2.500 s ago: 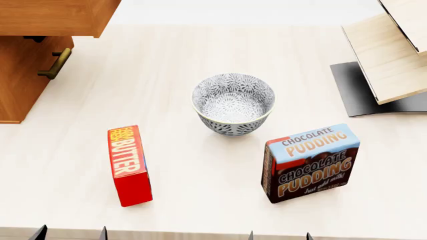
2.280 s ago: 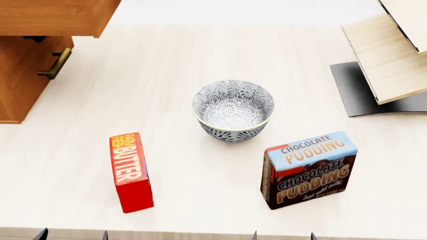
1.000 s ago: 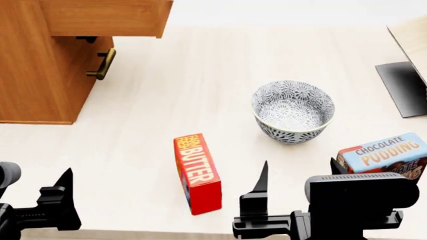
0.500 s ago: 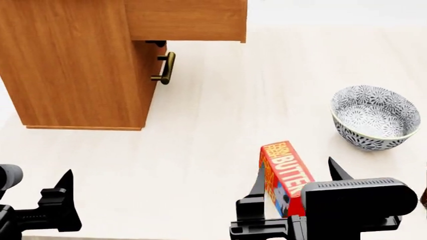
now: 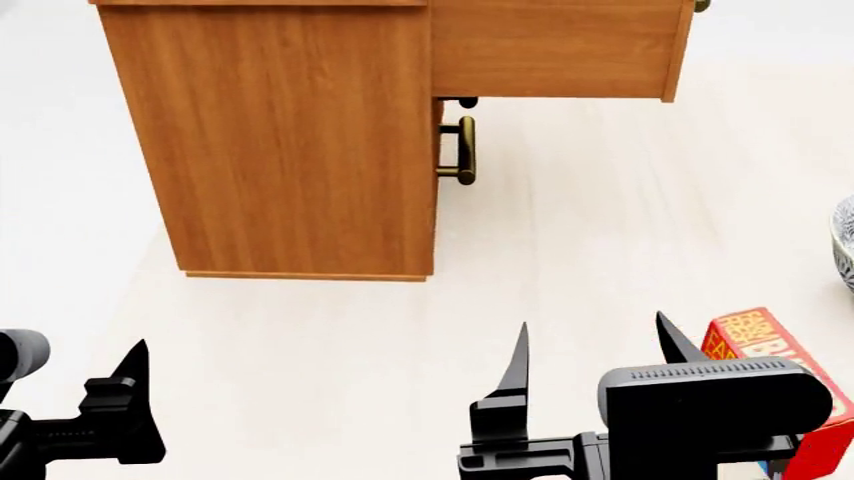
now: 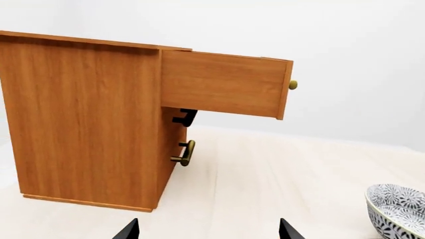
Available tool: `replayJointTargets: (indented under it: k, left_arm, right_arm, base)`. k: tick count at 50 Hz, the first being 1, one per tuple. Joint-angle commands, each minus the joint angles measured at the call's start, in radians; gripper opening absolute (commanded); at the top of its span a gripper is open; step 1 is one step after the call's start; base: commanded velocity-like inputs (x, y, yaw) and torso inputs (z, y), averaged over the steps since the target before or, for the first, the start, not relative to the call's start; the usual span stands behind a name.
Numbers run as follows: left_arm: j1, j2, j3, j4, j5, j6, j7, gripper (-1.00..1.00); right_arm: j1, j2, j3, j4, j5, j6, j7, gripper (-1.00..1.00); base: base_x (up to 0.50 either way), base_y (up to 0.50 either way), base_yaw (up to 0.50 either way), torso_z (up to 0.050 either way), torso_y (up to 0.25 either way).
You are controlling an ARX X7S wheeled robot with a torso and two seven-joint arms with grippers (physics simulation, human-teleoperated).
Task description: Close the top drawer of the cabinet.
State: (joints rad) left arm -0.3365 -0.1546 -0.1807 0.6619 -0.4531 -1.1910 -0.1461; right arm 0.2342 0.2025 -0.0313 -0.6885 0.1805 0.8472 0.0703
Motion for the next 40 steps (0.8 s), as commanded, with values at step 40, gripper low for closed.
replayJointTargets:
  k: [40]
  left_arm:
    - [0.008,-0.017,0.007,-0.007,-0.033,0.024,-0.03,1.0]
  right_arm:
    - [0.002,-0.019,0.041,0.01,0.064,-0.007,0.027,1.0]
  base:
    - [0.11,0.08,0.0,0.0,0.0]
